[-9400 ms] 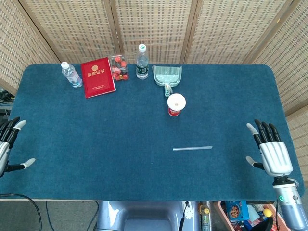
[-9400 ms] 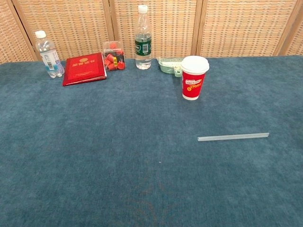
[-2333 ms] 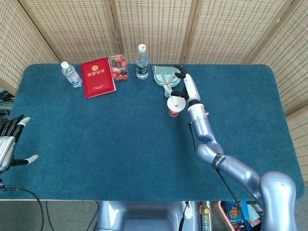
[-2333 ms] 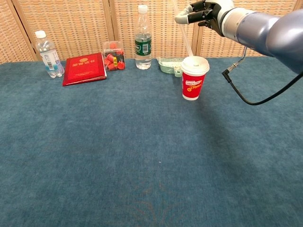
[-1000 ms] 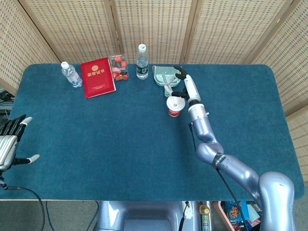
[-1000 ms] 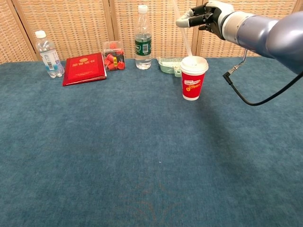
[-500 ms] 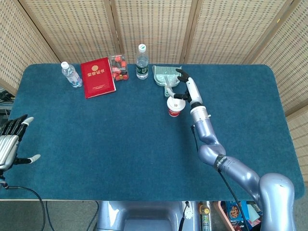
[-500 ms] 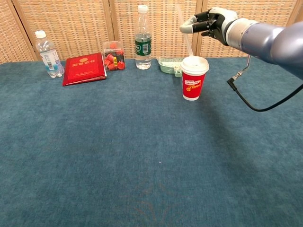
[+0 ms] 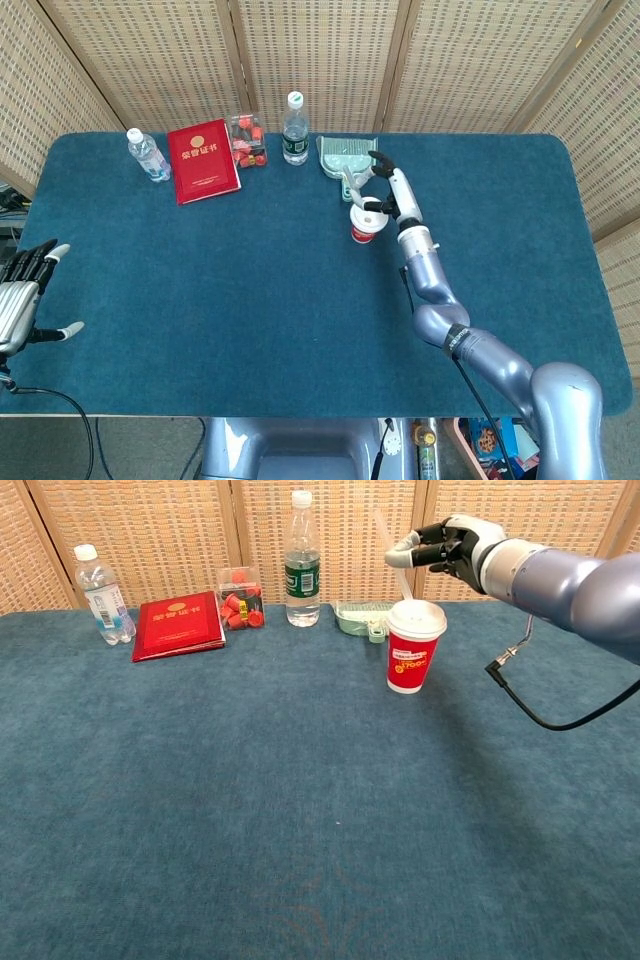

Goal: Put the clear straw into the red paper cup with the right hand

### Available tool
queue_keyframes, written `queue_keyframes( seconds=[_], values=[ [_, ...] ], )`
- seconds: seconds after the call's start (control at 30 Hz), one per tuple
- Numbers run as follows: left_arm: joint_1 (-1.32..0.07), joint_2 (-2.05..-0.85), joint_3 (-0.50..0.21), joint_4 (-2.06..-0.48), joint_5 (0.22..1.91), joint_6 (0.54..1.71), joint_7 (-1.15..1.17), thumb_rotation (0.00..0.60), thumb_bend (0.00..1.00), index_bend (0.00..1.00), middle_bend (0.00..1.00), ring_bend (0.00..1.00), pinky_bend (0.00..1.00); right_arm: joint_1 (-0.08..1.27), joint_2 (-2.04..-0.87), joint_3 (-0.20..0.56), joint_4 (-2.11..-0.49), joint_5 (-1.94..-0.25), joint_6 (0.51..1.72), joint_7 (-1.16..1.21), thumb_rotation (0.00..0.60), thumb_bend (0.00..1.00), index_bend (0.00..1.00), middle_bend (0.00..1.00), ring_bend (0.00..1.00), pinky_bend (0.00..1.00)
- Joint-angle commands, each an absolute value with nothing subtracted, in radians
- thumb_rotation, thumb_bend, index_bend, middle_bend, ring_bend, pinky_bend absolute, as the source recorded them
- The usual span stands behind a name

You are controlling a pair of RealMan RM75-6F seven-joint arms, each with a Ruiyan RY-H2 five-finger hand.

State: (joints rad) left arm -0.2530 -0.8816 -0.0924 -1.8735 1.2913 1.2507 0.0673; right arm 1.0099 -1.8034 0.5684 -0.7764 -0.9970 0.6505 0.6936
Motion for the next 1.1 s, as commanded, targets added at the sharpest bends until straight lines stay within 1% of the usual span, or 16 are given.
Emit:
queue_keyframes(
  seconds=[0.03,0.23,0.47,0.5,0.6,0.67,0.87,1.1],
  values=[
    [-0.254,-0.882,-0.093,-1.874,1.291,1.250,0.068,0.600,0.00,0.00,0.00,0.00,0.00,1.011,-1.808,0.569,-0.764,-1.000,0.646,0.704,0.600,0.52,0.68,0.14,0.00,0.00],
    [-0.255,-0.883,-0.091,-1.872,1.285,1.245,0.069,0.600,0.00,0.00,0.00,0.00,0.00,1.012,-1.817,0.571,-0.745,-1.020,0.650,0.743,0.600,0.52,0.68,0.14,0.00,0.00],
    [-0.255,-0.881,-0.092,-1.872,1.283,1.245,0.069,0.600,0.00,0.00,0.00,0.00,0.00,1.007,-1.833,0.552,-0.715,-1.063,0.649,0.800,0.600,0.52,0.67,0.13,0.00,0.00],
    [-0.255,-0.881,-0.092,-1.871,1.282,1.246,0.069,0.600,0.00,0.00,0.00,0.00,0.00,1.007,-1.832,0.548,-0.714,-1.076,0.651,0.814,0.600,0.51,0.66,0.12,0.00,0.00],
    [-0.256,-0.881,-0.092,-1.870,1.280,1.243,0.068,0.600,0.00,0.00,0.00,0.00,0.00,1.007,-1.830,0.539,-0.711,-1.101,0.654,0.842,0.600,0.44,0.58,0.11,0.00,0.00],
    [-0.258,-0.883,-0.092,-1.869,1.280,1.241,0.069,0.600,0.00,0.00,0.00,0.00,0.00,1.009,-1.829,0.533,-0.709,-1.116,0.656,0.859,0.600,0.42,0.53,0.10,0.00,0.00],
    [-0.261,-0.885,-0.092,-1.867,1.280,1.237,0.067,0.600,0.00,0.00,0.00,0.00,0.00,1.009,-1.822,0.520,-0.707,-1.143,0.657,0.892,0.600,0.39,0.47,0.09,0.00,0.00],
    [-0.262,-0.886,-0.092,-1.862,1.281,1.234,0.062,0.600,0.00,0.00,0.00,0.00,0.00,1.011,-1.817,0.515,-0.706,-1.151,0.662,0.903,0.600,0.39,0.47,0.09,0.00,0.00]
  ],
)
